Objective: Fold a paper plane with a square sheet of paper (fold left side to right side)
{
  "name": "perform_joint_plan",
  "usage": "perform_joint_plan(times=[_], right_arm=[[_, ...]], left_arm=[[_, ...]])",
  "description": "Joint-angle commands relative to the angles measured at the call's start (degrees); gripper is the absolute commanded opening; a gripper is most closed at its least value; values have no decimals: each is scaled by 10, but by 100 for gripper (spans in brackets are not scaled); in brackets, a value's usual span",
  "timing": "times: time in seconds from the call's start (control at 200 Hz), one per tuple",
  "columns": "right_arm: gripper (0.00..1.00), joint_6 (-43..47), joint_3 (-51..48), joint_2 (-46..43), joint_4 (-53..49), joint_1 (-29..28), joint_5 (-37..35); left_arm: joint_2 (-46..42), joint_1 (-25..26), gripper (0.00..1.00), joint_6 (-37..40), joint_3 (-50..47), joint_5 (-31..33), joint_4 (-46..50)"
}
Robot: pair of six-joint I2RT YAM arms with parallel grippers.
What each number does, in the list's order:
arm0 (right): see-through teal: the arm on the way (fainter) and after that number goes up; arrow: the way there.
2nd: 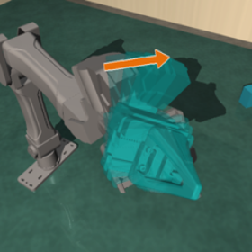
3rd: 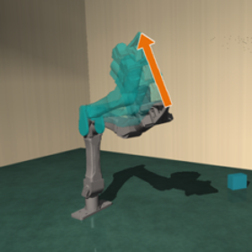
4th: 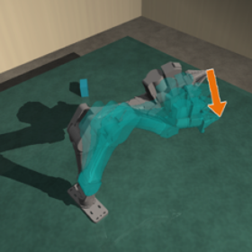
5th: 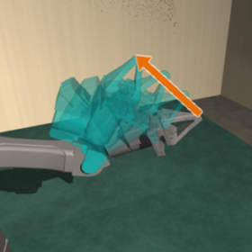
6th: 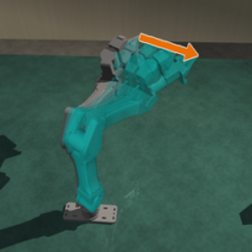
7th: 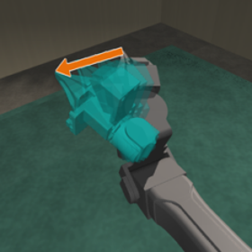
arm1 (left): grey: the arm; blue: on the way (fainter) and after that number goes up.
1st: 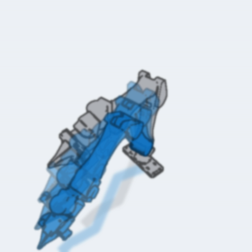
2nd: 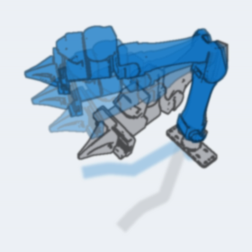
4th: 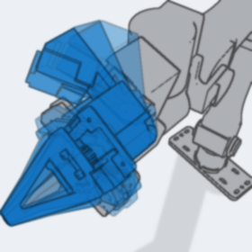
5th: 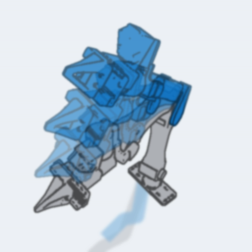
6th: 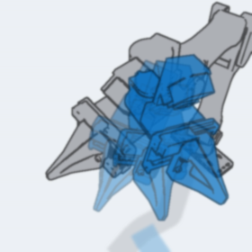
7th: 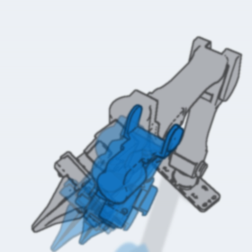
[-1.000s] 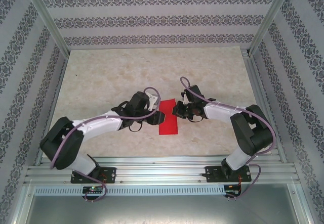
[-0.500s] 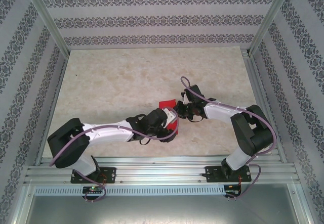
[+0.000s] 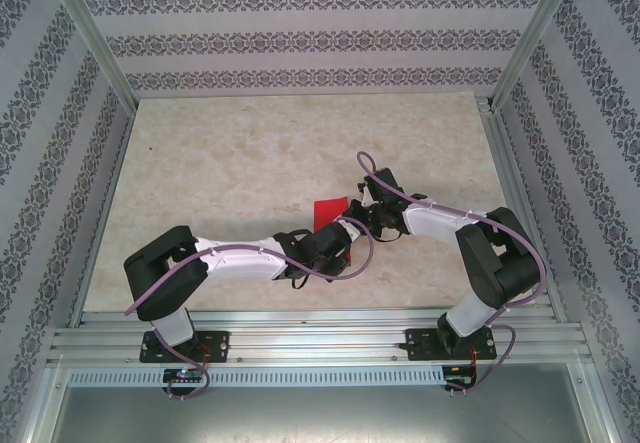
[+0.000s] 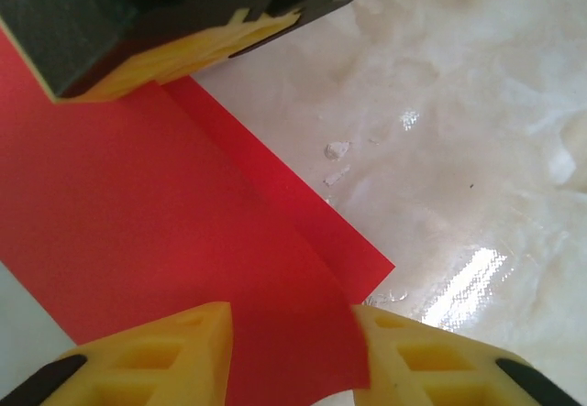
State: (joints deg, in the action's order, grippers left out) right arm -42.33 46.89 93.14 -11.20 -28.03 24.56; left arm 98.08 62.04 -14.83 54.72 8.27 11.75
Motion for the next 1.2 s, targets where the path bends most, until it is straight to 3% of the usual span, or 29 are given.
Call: perform_joint_plan(times=[0.0, 0.115, 0.23, 0.419, 0.539, 0.664, 0.864, 1.194], right_arm=[[7, 7, 17, -3, -13, -2, 1], [8, 10, 19, -2, -14, -2, 1], [16, 15, 22, -9, -18, -1, 2], [34, 21, 3, -69, -19, 13, -12], [40, 25, -32, -124, -22, 27, -20], [38, 26, -79, -177, -25, 33, -29], [19, -6, -158, -215, 14, 14, -22], [12, -52, -184, -157, 88, -51, -28]], left_arm=[[-7, 8, 26, 12, 13, 1, 16], [-14, 5, 12, 19, 14, -19, 20], [-24, -10, 4, 16, 9, -50, 17], [-49, -57, 3, 6, -12, -141, -11], [-57, -89, 4, 1, -23, -205, -30], [-55, -122, 5, -12, -39, -259, -56], [-44, -156, 8, -27, -60, -317, -91], [-35, -184, 10, -20, -64, -348, -98]])
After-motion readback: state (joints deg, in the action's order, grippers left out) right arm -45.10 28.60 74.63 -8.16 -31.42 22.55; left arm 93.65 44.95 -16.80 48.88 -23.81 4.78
